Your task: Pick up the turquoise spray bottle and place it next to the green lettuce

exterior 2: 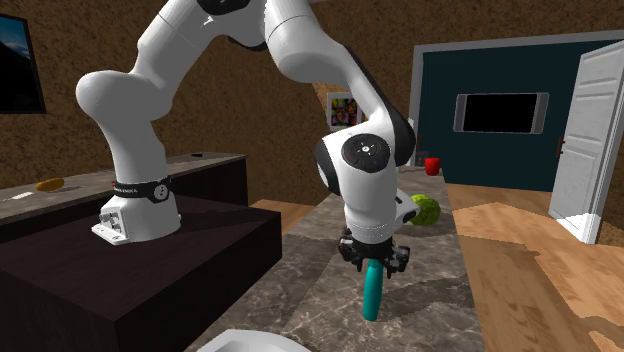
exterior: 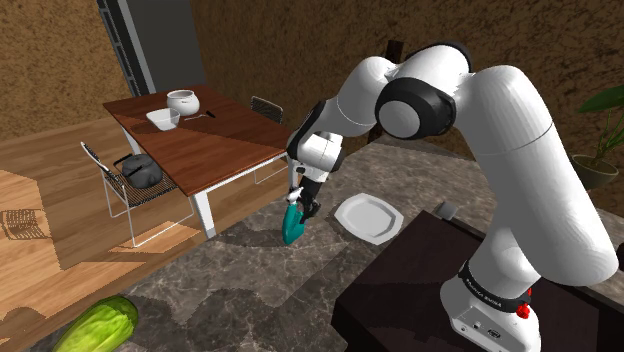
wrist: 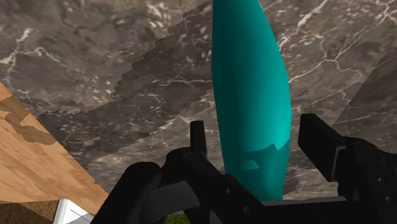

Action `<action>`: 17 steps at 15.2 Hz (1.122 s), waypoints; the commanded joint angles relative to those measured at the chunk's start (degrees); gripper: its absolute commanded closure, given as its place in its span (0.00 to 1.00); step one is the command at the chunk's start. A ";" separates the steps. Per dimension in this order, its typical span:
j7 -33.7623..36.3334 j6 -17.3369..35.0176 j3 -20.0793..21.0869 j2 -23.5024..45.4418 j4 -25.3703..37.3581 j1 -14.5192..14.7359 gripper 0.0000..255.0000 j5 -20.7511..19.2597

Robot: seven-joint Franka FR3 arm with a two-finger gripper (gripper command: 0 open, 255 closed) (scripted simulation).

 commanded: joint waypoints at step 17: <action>3.32 -1.45 -2.33 -5.57 -2.51 1.77 1.00 -3.69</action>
